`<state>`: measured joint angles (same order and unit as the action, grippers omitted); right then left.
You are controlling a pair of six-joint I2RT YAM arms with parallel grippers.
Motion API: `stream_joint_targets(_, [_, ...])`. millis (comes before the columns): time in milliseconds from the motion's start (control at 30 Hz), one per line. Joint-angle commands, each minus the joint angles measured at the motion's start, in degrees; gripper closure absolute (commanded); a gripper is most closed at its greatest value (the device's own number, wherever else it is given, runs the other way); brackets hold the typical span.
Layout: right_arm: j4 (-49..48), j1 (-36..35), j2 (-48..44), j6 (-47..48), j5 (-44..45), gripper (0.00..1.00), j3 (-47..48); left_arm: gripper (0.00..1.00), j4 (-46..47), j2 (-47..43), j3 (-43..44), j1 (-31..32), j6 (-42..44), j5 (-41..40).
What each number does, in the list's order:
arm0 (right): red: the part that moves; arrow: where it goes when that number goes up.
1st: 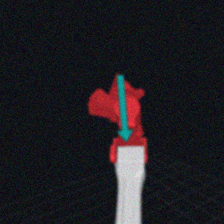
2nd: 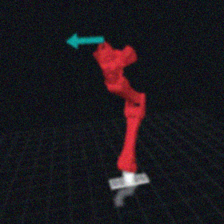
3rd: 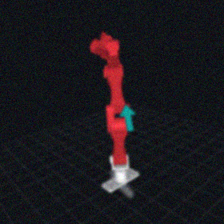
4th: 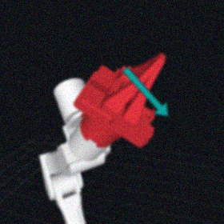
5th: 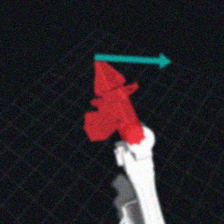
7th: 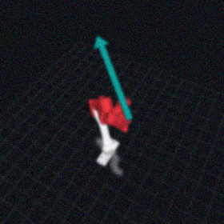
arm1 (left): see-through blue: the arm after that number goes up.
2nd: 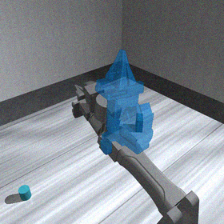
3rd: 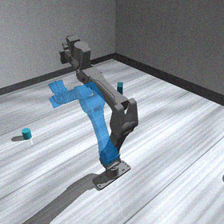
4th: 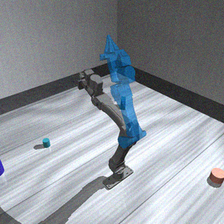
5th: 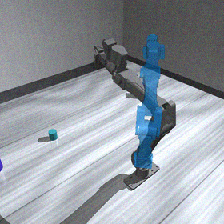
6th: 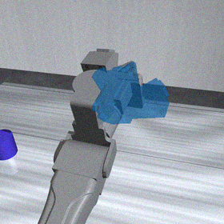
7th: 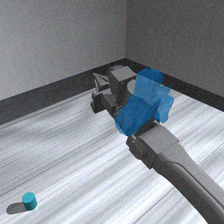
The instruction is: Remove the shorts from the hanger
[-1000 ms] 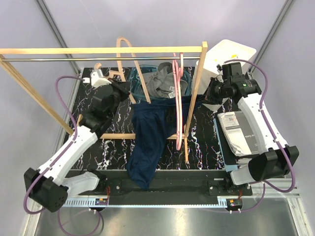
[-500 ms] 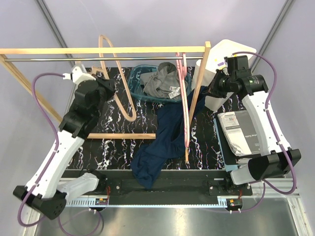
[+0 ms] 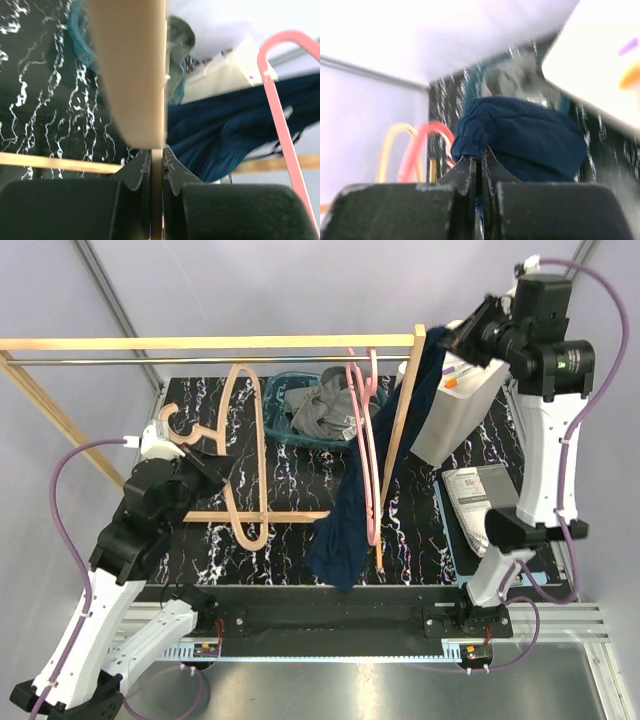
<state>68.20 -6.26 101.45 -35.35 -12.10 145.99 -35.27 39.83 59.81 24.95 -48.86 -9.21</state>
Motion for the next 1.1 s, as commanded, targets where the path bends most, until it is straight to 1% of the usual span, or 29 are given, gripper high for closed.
stream_joint_targets(0, [8.4, 1.2, 7.9, 1.6, 2.0, 1.0, 24.5, 1.0, -3.0, 0.9, 2.5, 0.0, 1.9, 7.4])
stream_joint_targets(67, [5.5, 1.3, 3.8, 1.1, 1.5, 1.0, 16.0, 1.0, -3.0, 0.4, 1.7, -0.1, 1.0, 8.2])
stream_joint_targets(100, [-0.3, 1.3, -1.6, 0.8, 1.1, 1.0, 11.1, 1.0, -3.0, 0.2, 1.5, -0.1, 0.8, 8.4])
stream_joint_targets(133, [-3.6, 1.4, -4.2, 0.5, 0.8, 1.0, 2.6, 1.0, -3.0, 0.1, 1.4, 0.0, 0.8, 8.5])
stream_joint_targets(200, [-8.7, 1.3, -8.4, 0.2, 3.7, 1.0, -1.7, 1.0, -3.1, 0.2, 1.8, 0.0, 1.0, 8.9])
stream_joint_targets(267, [-8.2, 1.3, -10.2, 1.9, 7.4, 1.0, 0.7, 1.0, -3.1, 0.9, 2.2, 0.0, 1.0, 10.4])
stream_joint_targets(300, [-5.2, 1.3, -9.1, 2.7, 8.4, 1.0, 3.3, 1.0, -3.1, 1.0, 2.3, 0.0, 0.9, 10.7])
stream_joint_targets(333, [-3.0, 1.3, -8.1, 3.4, 9.5, 1.0, 9.7, 1.0, -3.1, 1.6, 2.3, -0.1, 0.6, 11.0])
stream_joint_targets(367, [-1.0, 1.3, -7.2, 4.4, 11.7, 1.0, 12.6, 1.0, -3.0, 1.7, 2.4, 0.0, 0.2, 11.4])
stream_joint_targets(400, [2.2, 1.3, -6.6, 5.0, 12.8, 1.0, 14.7, 1.0, -3.0, 2.1, 2.4, 0.0, 0.0, 11.7])
stream_joint_targets(433, [2.6, 1.3, -7.1, 6.3, 13.9, 1.0, 15.3, 1.0, -3.0, 2.7, 2.4, 0.0, -0.2, 12.2])
stream_joint_targets(500, [0.9, 1.3, -10.8, 7.2, 15.8, 1.0, 12.3, 1.0, -2.9, 3.2, 2.6, 0.0, -0.5, 12.9])
stream_joint_targets(533, [-0.2, 1.4, -12.4, 7.8, 16.1, 1.0, 8.3, 1.0, -3.0, 3.3, 2.7, -0.1, -0.4, 13.7])
stream_joint_targets(600, [-2.6, 1.4, -15.9, 8.1, 17.1, 1.0, 5.4, 1.0, -3.0, 3.9, 2.7, 0.0, -0.4, 14.0])
stream_joint_targets(700, [-3.1, 1.3, -17.4, 8.4, 18.0, 1.0, 2.1, 1.0, -2.9, 4.3, 2.9, -0.1, -0.6, 14.6])
stream_joint_targets(800, [-2.2, 1.4, -18.1, 6.7, 15.2, 1.0, -3.1, 1.0, -2.8, 4.6, 3.0, 0.0, -1.0, 14.9])
stream_joint_targets(833, [-2.4, 1.4, -18.6, 5.4, 12.4, 1.0, -7.8, 1.0, -2.9, 4.8, 3.1, 0.0, -0.9, 15.2])
stream_joint_targets(900, [-3.4, 1.3, -20.1, 4.5, 8.1, 1.0, -13.4, 1.0, -2.9, 4.8, 3.2, -0.1, -1.0, 15.4])
stream_joint_targets(933, [-3.9, 1.3, -20.7, 3.5, 4.0, 1.0, -19.6, 1.0, -2.9, 4.7, 3.2, 0.0, -1.0, 15.5])
stream_joint_targets(1000, [-6.8, 1.3, -23.2, 2.4, 0.0, 1.0, -26.6, 1.0, -2.9, 4.0, 2.9, 0.0, -1.1, 15.5])
stream_joint_targets(1033, [-8.4, 1.3, -24.1, 1.6, -4.6, 1.0, -33.5, 1.0, -2.9, 3.8, 2.6, -0.1, -1.1, 15.3])
stream_joint_targets(1067, [-10.9, 1.3, -24.7, 1.2, -7.1, 1.0, -36.5, 1.0, -2.9, 3.6, 1.9, -0.1, -1.3, 15.1])
